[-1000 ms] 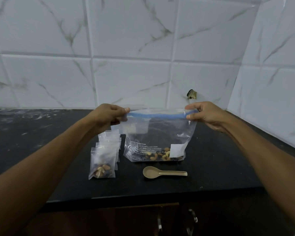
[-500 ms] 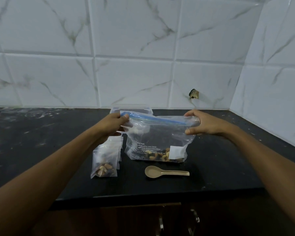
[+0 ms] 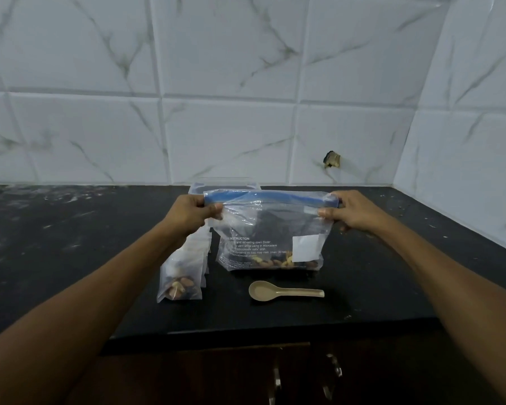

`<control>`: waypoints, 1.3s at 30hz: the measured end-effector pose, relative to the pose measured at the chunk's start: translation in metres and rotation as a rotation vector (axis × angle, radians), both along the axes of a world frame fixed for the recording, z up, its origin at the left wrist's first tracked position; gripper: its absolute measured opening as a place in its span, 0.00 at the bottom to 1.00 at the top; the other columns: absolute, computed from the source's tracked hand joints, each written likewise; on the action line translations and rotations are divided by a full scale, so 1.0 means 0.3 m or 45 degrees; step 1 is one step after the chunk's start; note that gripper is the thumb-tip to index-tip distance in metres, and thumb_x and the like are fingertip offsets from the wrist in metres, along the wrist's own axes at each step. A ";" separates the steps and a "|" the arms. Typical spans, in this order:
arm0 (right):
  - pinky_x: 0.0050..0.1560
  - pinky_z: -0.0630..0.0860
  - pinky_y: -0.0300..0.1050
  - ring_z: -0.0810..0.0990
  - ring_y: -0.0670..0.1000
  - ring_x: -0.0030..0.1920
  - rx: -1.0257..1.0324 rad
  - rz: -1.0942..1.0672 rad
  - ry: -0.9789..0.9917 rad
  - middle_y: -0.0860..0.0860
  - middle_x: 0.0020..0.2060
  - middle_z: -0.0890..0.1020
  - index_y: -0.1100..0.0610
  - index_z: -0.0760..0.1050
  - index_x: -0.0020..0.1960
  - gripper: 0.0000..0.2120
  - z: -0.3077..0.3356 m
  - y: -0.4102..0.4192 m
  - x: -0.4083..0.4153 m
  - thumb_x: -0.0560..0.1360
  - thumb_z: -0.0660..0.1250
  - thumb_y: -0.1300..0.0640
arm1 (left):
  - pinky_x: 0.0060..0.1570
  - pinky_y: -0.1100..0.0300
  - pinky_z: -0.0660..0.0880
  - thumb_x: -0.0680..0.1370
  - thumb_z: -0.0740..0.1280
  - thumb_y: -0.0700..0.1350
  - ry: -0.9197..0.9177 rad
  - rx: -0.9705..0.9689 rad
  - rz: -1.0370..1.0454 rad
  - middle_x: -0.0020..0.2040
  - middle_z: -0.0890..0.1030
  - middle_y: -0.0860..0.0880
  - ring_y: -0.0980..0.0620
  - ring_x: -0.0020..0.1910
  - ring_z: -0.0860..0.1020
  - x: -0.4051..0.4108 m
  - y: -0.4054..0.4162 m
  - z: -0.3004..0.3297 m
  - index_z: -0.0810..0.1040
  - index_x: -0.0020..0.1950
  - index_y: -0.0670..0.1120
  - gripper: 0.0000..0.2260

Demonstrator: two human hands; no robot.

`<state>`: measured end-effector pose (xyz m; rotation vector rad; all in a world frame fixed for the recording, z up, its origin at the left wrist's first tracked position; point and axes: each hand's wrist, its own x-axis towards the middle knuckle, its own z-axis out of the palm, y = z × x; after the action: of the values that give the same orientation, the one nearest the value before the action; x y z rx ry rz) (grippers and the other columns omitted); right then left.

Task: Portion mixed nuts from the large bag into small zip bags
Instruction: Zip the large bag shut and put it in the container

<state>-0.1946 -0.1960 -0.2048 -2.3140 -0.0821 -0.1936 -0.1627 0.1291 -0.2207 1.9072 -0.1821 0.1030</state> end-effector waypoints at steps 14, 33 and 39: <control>0.31 0.76 0.41 0.80 0.50 0.33 0.629 -0.155 0.318 0.57 0.42 0.83 0.60 0.77 0.53 0.06 0.013 0.051 -0.024 0.76 0.67 0.62 | 0.31 0.63 0.75 0.81 0.65 0.42 0.374 -0.340 -0.115 0.51 0.84 0.44 0.50 0.40 0.82 0.001 0.024 0.019 0.79 0.53 0.43 0.05; 0.43 0.83 0.46 0.85 0.52 0.41 0.587 -0.049 0.153 0.55 0.40 0.83 0.56 0.75 0.46 0.03 0.324 0.301 0.669 0.78 0.66 0.59 | 0.35 0.64 0.79 0.82 0.62 0.44 0.199 -0.453 0.093 0.39 0.84 0.51 0.55 0.37 0.81 0.639 0.211 0.249 0.77 0.44 0.48 0.08; 0.43 0.83 0.47 0.85 0.54 0.40 0.674 -0.110 0.320 0.57 0.39 0.83 0.57 0.75 0.48 0.00 0.280 0.363 0.754 0.78 0.66 0.61 | 0.36 0.62 0.81 0.83 0.60 0.43 0.447 -0.500 0.049 0.40 0.85 0.51 0.57 0.35 0.82 0.722 0.260 0.156 0.77 0.48 0.47 0.08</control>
<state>0.0316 -0.0872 -0.1208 -1.7965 0.1769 0.0336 0.0539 0.2073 -0.1739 1.5077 0.1071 -0.1612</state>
